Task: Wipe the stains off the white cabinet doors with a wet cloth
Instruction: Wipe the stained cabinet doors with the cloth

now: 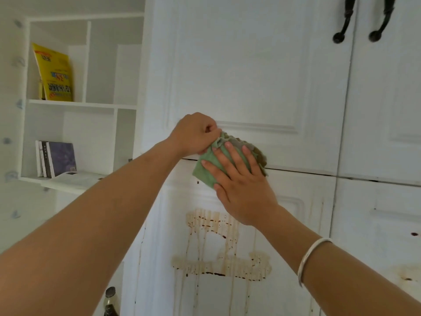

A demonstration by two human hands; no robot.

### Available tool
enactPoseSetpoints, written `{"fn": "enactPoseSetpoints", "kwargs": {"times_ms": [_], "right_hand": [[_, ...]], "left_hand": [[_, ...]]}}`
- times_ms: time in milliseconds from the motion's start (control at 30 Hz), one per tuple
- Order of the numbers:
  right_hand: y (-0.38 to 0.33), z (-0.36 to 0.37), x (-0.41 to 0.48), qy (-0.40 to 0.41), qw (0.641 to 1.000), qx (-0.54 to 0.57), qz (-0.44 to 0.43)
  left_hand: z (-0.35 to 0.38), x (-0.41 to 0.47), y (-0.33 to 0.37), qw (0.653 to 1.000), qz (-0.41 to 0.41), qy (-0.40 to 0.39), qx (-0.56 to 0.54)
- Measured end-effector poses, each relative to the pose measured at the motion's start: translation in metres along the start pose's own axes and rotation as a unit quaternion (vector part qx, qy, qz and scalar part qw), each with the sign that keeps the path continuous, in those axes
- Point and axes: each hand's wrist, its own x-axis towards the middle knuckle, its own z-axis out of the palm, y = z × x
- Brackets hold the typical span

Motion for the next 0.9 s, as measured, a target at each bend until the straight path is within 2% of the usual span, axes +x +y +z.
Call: {"fn": "enactPoseSetpoints", "kwargs": {"times_ms": [67, 167, 267, 567, 667, 800, 900], "right_hand": [[-0.007, 0.002, 0.0, -0.005, 1.0, -0.01, 0.009], [-0.027, 0.007, 0.009, -0.009, 1.0, -0.017, 0.012], [-0.049, 0.011, 0.021, -0.016, 1.0, -0.019, 0.013], [-0.129, 0.029, 0.088, -0.025, 0.999, -0.007, -0.024], [-0.14, 0.03, 0.103, -0.025, 1.0, -0.002, -0.017], [-0.155, 0.034, 0.103, -0.022, 0.999, 0.008, 0.032], [-0.164, 0.041, 0.09, -0.036, 0.999, 0.002, 0.01]], "left_hand": [[-0.007, -0.004, -0.006, 1.0, -0.007, -0.016, -0.025], [-0.029, -0.015, -0.038, 0.997, -0.049, 0.001, -0.051], [-0.049, -0.015, -0.06, 0.992, -0.074, -0.026, -0.095], [-0.081, -0.002, -0.092, 0.983, -0.023, -0.13, -0.128], [-0.081, 0.003, -0.096, 0.984, 0.001, -0.128, -0.124], [-0.079, 0.0, -0.103, 0.986, 0.014, -0.105, -0.131], [-0.074, -0.005, -0.104, 0.993, 0.023, -0.069, -0.09]]}}
